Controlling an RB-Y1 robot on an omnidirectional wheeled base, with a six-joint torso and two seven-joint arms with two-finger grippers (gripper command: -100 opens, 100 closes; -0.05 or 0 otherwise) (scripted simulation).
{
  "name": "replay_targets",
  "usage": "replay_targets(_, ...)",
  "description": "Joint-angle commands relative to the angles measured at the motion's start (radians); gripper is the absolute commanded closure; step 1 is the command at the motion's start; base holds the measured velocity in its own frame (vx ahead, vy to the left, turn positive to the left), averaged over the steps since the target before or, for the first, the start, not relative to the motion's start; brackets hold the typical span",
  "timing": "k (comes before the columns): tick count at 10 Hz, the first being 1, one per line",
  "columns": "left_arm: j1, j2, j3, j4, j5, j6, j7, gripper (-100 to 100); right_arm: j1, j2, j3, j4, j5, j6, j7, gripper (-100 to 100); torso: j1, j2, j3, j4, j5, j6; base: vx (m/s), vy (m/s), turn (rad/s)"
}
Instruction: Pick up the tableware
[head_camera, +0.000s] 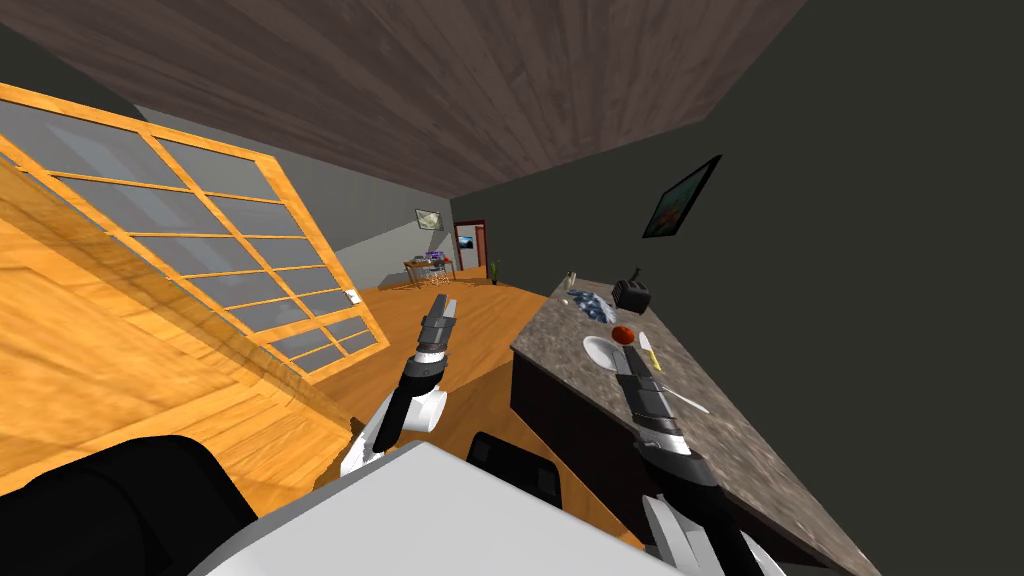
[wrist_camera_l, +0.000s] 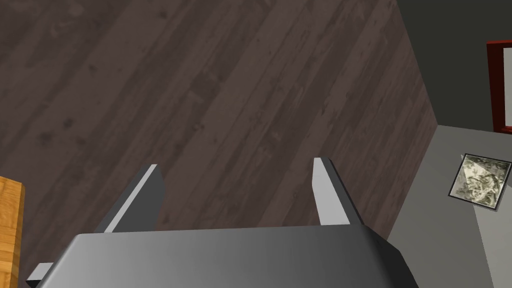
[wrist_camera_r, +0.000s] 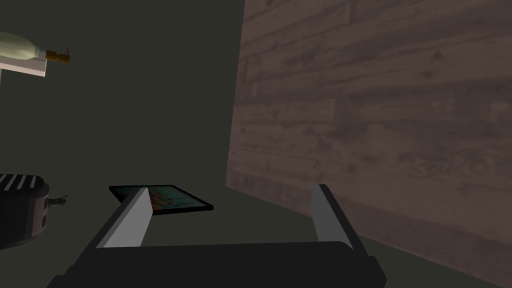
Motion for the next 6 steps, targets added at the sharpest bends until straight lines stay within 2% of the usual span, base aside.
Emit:
replay_targets(1,0.0,0.0,0.0,0.0,0.0,0.0,0.0,0,-0.004,-0.05,-0.008,0.026,0.02,-0.013,0.017,-100,0.0,0.0,0.0,0.0,0.0,0.0,-0.002,0.036,0.014)
replay_targets(4,0.0,0.0,0.0,0.0,0.0,0.0,0.0,0,-0.012,-0.139,-0.026,0.079,0.055,-0.042,0.048,-100,0.001,0.0,0.0,0.0,0.0,0.0,-0.028,0.073,0.073)
replay_targets(5,0.0,0.0,0.0,0.0,0.0,0.0,0.0,0,-0.012,-0.153,-0.026,0.079,0.055,-0.042,0.048,-100,0.002,0.001,0.001,0.0,0.0,-0.001,-0.034,0.058,0.019)
replay_targets(6,0.0,0.0,0.0,0.0,0.0,0.0,0.0,0,-0.016,-0.19,-0.035,0.107,0.074,-0.058,0.064,-100,0.001,0.002,0.001,0.0,0.0,-0.001,-0.027,0.07,0.054)
